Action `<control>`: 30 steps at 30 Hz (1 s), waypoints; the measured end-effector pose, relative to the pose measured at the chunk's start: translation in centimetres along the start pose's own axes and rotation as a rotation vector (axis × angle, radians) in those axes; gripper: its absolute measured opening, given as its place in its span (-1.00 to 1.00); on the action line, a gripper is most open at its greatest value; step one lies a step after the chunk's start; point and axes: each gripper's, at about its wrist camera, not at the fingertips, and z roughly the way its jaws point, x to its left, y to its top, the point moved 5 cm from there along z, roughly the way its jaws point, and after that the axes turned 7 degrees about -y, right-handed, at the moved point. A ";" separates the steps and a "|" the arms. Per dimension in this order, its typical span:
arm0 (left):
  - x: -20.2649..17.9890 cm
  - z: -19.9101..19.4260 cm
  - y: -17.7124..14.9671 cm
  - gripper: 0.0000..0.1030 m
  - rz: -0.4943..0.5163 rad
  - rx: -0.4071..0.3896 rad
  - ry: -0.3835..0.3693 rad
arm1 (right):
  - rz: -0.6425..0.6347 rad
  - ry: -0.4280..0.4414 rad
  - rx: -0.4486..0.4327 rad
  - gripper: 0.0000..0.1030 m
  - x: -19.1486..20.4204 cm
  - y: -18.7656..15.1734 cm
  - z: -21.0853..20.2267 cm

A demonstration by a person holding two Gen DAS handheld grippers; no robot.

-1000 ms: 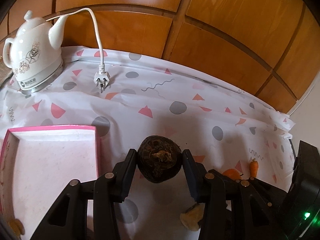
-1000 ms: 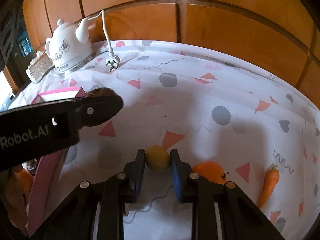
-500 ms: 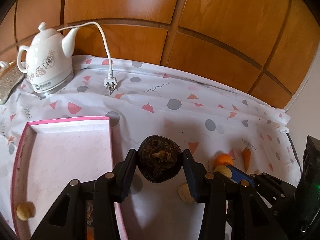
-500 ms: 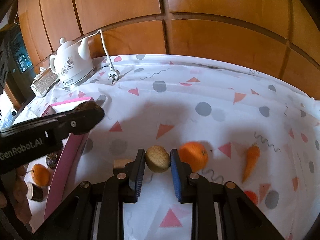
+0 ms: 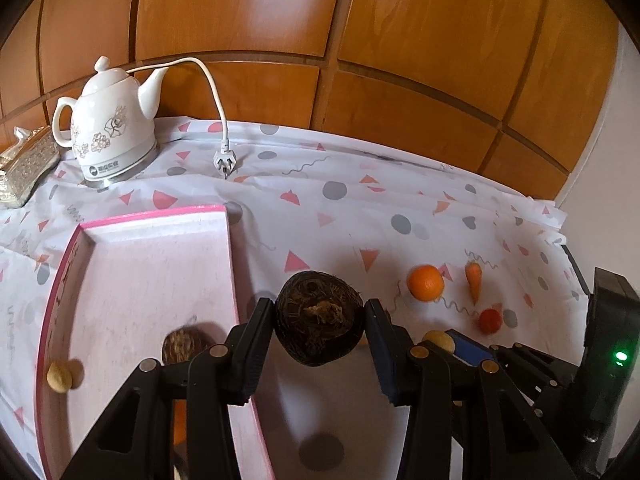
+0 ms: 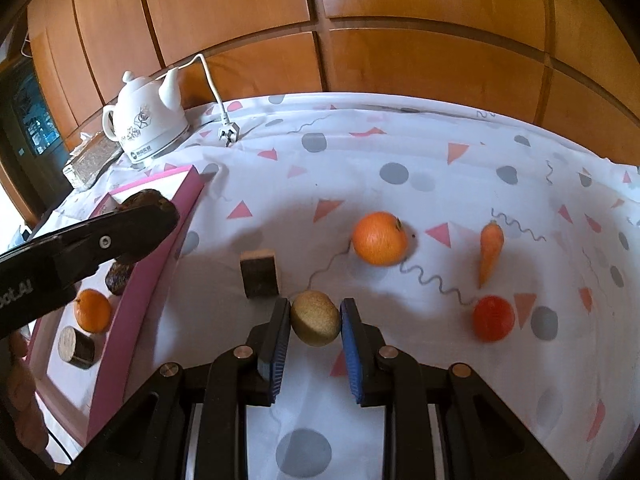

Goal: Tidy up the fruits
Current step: 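Carry the brown fruit into the pink tray and open the left tool while the right tool carries the potato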

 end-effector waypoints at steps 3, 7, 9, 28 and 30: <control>-0.1 -0.5 -0.7 -0.09 0.001 0.000 -0.004 | 0.013 -0.010 0.003 -0.51 -0.3 -0.8 -0.4; -0.3 -1.3 -1.6 -0.09 0.001 -0.003 -0.015 | 0.025 -0.021 0.017 -0.51 -0.7 -1.7 -0.6; -0.3 -1.6 -1.9 -0.09 0.002 -0.006 -0.018 | 0.028 -0.025 0.025 -0.51 -0.8 -2.1 -0.5; 6.4 -7.1 -4.1 -0.09 -0.104 -0.065 0.023 | 0.005 -0.017 0.036 -0.51 -0.6 -3.5 0.2; 7.6 -7.5 -4.5 -0.09 -0.122 -0.071 0.040 | -0.002 -0.027 0.030 -0.51 -0.4 -3.5 0.2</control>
